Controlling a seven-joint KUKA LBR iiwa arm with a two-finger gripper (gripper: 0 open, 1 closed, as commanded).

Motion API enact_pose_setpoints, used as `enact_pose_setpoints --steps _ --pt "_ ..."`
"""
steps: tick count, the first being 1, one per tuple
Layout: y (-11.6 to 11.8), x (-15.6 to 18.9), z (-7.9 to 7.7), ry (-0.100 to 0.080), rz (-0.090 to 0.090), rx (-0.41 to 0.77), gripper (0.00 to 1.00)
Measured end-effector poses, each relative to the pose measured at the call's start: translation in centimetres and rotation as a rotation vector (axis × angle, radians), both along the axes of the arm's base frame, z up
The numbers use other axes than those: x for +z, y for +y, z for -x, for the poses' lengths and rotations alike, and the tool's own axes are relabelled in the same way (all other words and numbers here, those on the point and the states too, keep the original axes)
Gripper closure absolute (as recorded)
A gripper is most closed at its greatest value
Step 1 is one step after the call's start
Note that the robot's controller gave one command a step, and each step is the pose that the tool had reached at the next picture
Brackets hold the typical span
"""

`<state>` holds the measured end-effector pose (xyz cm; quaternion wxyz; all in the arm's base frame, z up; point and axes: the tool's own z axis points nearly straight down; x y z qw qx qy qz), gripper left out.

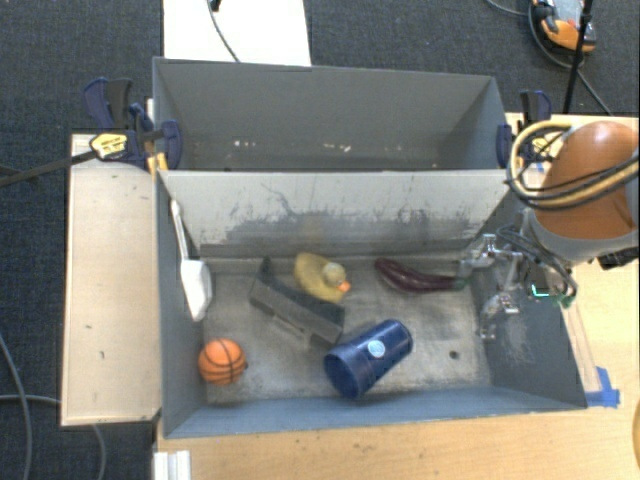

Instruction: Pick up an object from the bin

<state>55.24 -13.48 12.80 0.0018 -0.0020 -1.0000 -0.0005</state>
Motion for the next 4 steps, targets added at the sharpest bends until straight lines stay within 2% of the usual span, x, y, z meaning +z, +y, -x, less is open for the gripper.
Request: enact_pose_setpoints --steps 1,2,3,4 --pt "0.0 0.4 -0.2 -0.007 0.001 0.004 0.00" --pt "6.0 -5.8 -3.4 -0.008 0.000 -0.052 0.00" --pt "6.2 -1.8 -3.4 -0.003 0.001 -0.029 0.00" --pt "8.4 -2.0 -3.1 -0.009 0.001 -0.031 0.00"
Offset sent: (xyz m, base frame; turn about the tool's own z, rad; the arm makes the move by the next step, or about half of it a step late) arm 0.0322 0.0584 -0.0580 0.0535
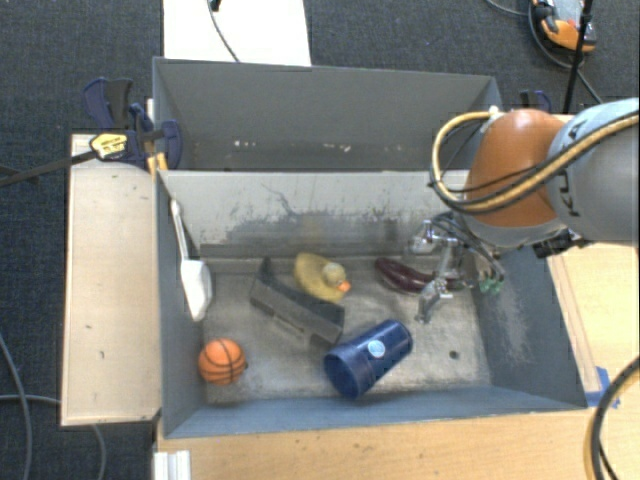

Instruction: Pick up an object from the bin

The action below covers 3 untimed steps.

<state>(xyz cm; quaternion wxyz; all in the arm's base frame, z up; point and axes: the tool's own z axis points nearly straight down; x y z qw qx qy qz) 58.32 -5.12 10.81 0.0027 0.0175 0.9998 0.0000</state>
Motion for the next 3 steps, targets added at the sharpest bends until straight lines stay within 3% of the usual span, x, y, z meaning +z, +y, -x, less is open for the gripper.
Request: enact_pose_setpoints --steps 1,2,3 --pt "0.72 -2.95 -0.25 0.003 -0.001 -0.210 0.00" --pt "-0.03 -3.35 -0.57 -0.008 -0.003 -0.242 1.00" --pt "-0.03 -3.35 -0.57 -0.008 -0.003 -0.242 1.00"
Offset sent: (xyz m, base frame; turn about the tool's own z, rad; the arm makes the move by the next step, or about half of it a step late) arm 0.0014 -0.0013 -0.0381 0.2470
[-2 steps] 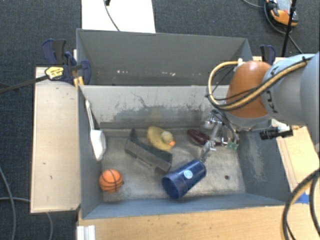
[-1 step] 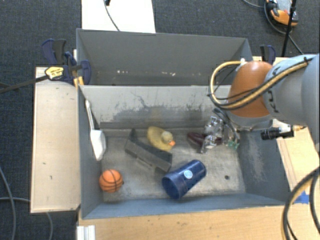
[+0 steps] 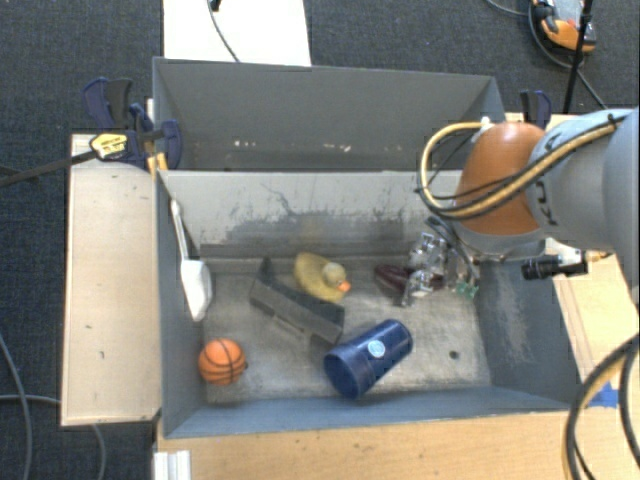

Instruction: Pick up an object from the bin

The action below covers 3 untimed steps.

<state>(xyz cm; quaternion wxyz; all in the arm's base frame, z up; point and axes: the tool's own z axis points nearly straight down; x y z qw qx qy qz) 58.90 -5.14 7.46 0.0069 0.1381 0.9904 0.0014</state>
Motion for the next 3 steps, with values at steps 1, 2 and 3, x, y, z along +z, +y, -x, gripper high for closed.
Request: enact_pose_setpoints --steps 1,2,3 --pt "0.0 0.2 0.1 0.005 0.000 0.002 1.00" --pt "0.0 1.2 0.3 0.015 0.000 0.003 1.00" --pt "0.0 3.0 0.3 0.015 0.000 0.003 1.00"
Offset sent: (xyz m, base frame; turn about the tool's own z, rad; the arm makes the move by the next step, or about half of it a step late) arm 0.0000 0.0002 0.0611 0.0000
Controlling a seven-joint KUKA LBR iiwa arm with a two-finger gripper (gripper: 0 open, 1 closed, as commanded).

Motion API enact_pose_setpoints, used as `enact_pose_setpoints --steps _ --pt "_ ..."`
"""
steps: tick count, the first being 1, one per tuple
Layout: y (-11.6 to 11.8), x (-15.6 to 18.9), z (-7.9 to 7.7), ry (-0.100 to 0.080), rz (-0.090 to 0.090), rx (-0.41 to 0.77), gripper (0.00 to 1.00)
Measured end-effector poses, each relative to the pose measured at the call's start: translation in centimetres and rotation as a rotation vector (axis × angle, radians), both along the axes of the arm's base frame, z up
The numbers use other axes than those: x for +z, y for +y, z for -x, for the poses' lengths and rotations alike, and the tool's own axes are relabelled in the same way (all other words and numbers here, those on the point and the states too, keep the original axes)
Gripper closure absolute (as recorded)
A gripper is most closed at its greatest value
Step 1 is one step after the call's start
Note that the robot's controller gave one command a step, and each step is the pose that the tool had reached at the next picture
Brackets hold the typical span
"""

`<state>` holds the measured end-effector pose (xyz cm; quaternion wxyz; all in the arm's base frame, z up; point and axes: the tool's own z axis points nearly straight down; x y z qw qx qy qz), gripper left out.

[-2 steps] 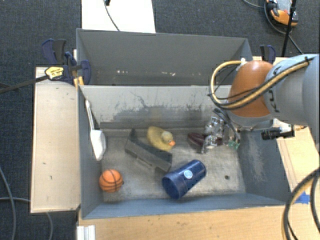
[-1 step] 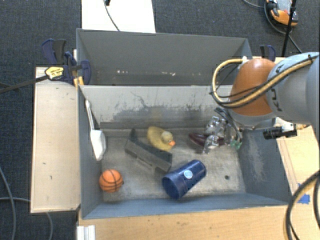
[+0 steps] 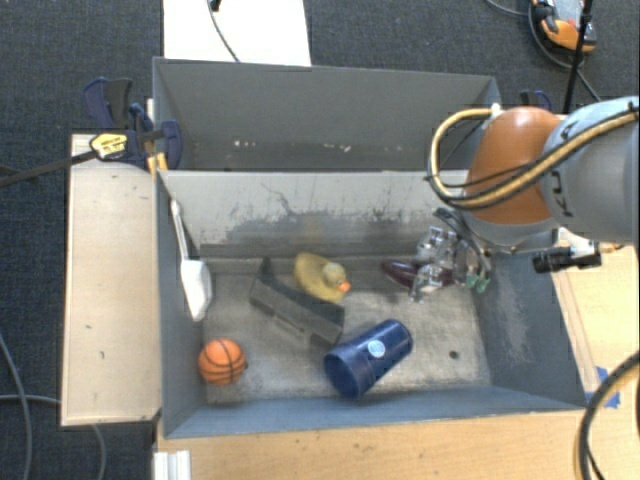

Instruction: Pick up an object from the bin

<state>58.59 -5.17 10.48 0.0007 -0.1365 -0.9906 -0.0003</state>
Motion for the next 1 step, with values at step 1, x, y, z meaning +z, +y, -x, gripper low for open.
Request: enact_pose_setpoints --steps 1 --pt "-0.03 1.47 -0.14 -0.005 0.001 0.001 1.00"
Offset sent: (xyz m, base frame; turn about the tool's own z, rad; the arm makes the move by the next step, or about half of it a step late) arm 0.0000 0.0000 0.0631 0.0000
